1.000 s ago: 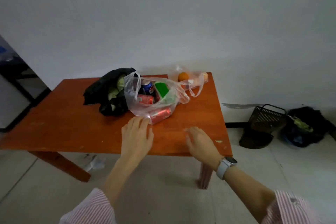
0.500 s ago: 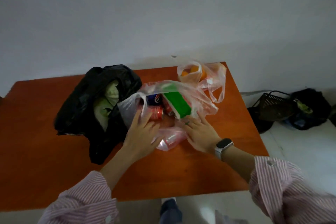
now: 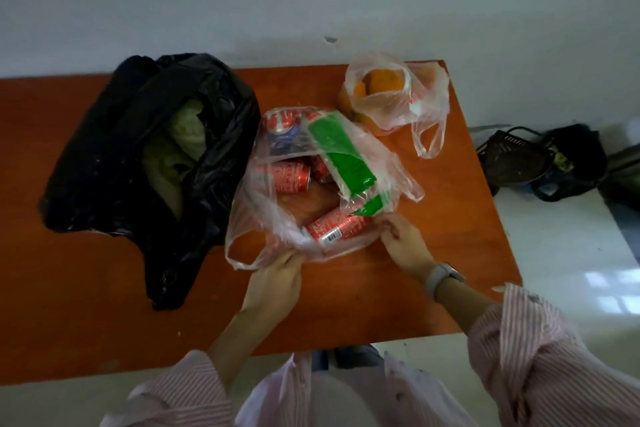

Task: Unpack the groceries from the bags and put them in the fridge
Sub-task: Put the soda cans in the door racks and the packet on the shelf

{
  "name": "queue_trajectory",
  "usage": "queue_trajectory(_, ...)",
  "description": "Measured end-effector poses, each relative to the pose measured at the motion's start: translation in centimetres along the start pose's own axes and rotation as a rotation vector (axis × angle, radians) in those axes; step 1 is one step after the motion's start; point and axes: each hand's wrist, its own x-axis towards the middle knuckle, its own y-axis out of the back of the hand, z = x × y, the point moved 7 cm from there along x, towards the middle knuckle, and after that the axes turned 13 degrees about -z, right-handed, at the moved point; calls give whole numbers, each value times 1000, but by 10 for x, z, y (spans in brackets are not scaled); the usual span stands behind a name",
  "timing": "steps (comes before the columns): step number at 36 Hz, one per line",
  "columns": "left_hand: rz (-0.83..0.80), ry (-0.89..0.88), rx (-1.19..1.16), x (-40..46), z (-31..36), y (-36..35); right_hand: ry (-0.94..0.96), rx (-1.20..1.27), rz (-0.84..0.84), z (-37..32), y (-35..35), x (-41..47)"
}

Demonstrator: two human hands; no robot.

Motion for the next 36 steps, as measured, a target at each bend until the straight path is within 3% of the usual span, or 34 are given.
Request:
queue_trajectory(2,119,-31,-16,-12,17,17,61,105,94,-3,6,-1)
queue_trajectory(7,369,-142,119,-15,54,35,208,-138,93,-16,3,-1)
queue_trajectory(13,82,185,154,12,13,-3,96,-200,66,-3,1,17)
queue_trajectory(18,-22,207,175,-1,-2,-30,142,-360,97,-8,4,27)
queue_trajectory(21,-142,155,365,-2,-1,-39,107,-349,85,-10,7,30)
queue_trajectory(23,-150,136,362,-3,-2,-39,83,-305,50,-10,8,32)
queue_trajectory(25,-91,143,175,-4,-2,-31,77,-247,7,-10,8,34)
queue_trajectory(28,206,120,18,-4,9,4,72,-189,-50,-13,14,35)
queue_trajectory(32,452,41,189,10,38,52,168,-230,66,-36,38,29)
queue_trajectory(36,547,70,257,45,35,91,390,-367,222,-75,59,25)
